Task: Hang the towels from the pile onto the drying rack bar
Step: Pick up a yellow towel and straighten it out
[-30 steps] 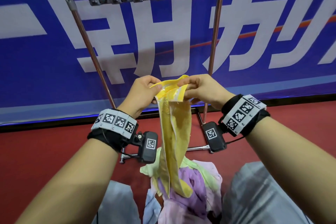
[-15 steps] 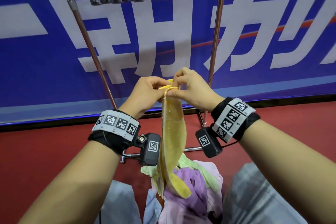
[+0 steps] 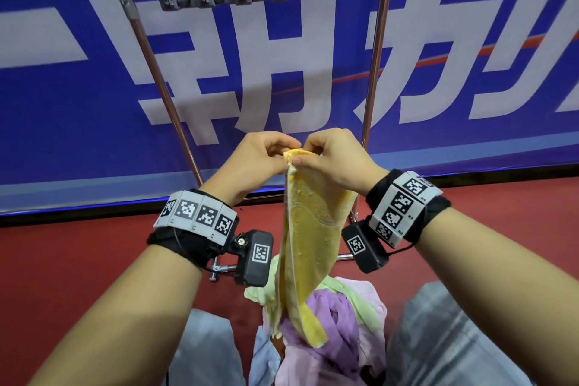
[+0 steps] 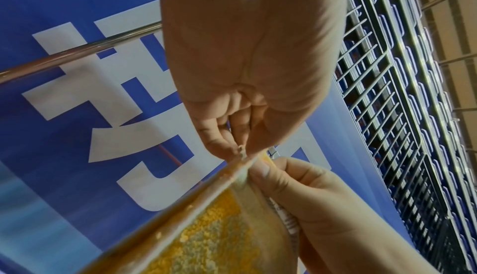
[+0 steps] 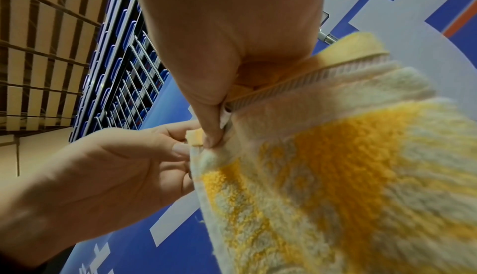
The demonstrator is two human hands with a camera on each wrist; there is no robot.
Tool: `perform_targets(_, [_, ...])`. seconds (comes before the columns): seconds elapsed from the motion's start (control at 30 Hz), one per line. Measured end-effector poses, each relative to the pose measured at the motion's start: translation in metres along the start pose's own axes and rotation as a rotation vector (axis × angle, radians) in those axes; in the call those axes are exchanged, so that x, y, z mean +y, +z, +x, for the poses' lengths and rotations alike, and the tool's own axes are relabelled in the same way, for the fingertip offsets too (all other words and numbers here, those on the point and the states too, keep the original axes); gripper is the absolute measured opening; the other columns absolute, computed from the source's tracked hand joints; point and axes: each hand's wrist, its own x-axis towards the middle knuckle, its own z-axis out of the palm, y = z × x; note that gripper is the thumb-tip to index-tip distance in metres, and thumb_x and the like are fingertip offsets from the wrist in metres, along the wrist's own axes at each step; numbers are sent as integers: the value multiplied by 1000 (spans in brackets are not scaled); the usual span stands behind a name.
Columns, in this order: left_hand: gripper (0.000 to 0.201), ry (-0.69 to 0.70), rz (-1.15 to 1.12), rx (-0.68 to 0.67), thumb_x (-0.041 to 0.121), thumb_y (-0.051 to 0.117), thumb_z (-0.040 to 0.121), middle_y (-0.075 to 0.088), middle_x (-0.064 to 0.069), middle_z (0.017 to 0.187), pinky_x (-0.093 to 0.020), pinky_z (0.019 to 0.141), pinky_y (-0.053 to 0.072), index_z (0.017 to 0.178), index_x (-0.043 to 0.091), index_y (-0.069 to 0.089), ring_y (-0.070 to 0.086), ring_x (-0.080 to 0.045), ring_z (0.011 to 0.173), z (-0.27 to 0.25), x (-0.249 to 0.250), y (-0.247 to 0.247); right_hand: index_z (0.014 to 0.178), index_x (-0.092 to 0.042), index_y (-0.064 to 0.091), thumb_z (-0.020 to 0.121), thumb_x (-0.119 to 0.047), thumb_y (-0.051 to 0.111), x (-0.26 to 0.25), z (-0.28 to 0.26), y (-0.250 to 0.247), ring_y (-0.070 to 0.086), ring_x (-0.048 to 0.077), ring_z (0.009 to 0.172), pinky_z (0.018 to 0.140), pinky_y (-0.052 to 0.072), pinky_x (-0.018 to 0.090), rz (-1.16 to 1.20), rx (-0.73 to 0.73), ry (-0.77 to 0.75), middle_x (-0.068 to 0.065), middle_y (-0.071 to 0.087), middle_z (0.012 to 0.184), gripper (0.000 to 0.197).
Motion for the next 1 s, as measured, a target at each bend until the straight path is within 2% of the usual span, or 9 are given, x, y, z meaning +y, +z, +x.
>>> perform_targets(0.1, [35, 41, 68, -35, 2, 76, 78, 73, -2, 96, -29, 85, 58, 109, 16, 72, 68, -10, 86, -2, 2, 0, 76, -15, 70, 82, -38, 75, 1, 0, 0, 59, 13, 69, 63, 47, 32, -11, 4, -4, -4, 64, 70, 24])
perform_targets(0.23, [32, 68, 156, -15, 12, 78, 80, 72, 2, 93, -30, 83, 58, 110, 20, 72, 68, -14, 87, -1, 2, 3, 77, -16, 69, 82, -41, 74, 4, -1, -1, 61, 15, 71, 65, 51, 36, 1, -8, 0, -3, 65, 71, 26])
perform_targets(0.43, [21, 93, 204, 11, 18, 74, 87, 73, 6, 89, -16, 72, 51, 108, 20, 74, 67, -2, 77, 0, 3, 6, 78, -15, 69, 80, -52, 72, 6, -2, -1, 59, 13, 71, 63, 48, 32, 1, -13, -19, -6, 64, 71, 36])
perform_targets(0.57, [20, 80, 201, 38, 21, 76, 85, 74, 7, 87, -16, 70, 51, 105, 21, 75, 67, -2, 77, 0, 4, 6, 77, -19, 68, 80, -55, 72, 5, -2, -4, 57, 8, 67, 59, 43, 23, 10, -35, -35, -9, 61, 68, 36])
perform_targets(0.63, [19, 72, 194, 56, 15, 74, 86, 74, 7, 89, -18, 74, 53, 104, 20, 75, 69, -3, 82, 0, 3, 3, 77, -20, 68, 82, -54, 70, 7, -3, -8, 55, 7, 66, 59, 41, 21, 6, -99, -23, -9, 60, 67, 35])
perform_targets(0.73, [24, 56, 210, 122, 2, 69, 87, 74, 6, 91, -21, 76, 55, 104, 18, 75, 69, -7, 84, 3, 2, -8, 70, -19, 65, 83, -51, 70, 15, -6, -17, 48, 7, 59, 55, 37, 23, -32, -231, 13, -7, 55, 62, 35])
perform_targets(0.8, [26, 38, 193, 184, -1, 68, 85, 74, 3, 90, -28, 78, 58, 104, 17, 75, 70, -14, 86, 5, 0, -14, 69, -14, 62, 81, -43, 76, 22, -9, -22, 44, 9, 57, 54, 36, 26, -66, -267, 36, -5, 51, 61, 34])
perform_targets(0.9, [27, 18, 180, 301, 0, 67, 85, 73, 2, 92, -33, 81, 60, 103, 18, 75, 69, -14, 87, 8, -3, -17, 73, -5, 58, 80, -27, 77, 26, -9, -21, 48, 18, 61, 57, 39, 33, -122, -204, 10, 4, 55, 66, 29])
perform_targets(1.0, [26, 29, 177, 354, 1, 65, 87, 72, 4, 92, -33, 82, 59, 102, 20, 75, 69, -10, 87, 8, -4, -18, 83, -8, 66, 85, -19, 71, 24, -7, -17, 55, 21, 69, 61, 44, 33, -150, -66, -98, 2, 60, 73, 12])
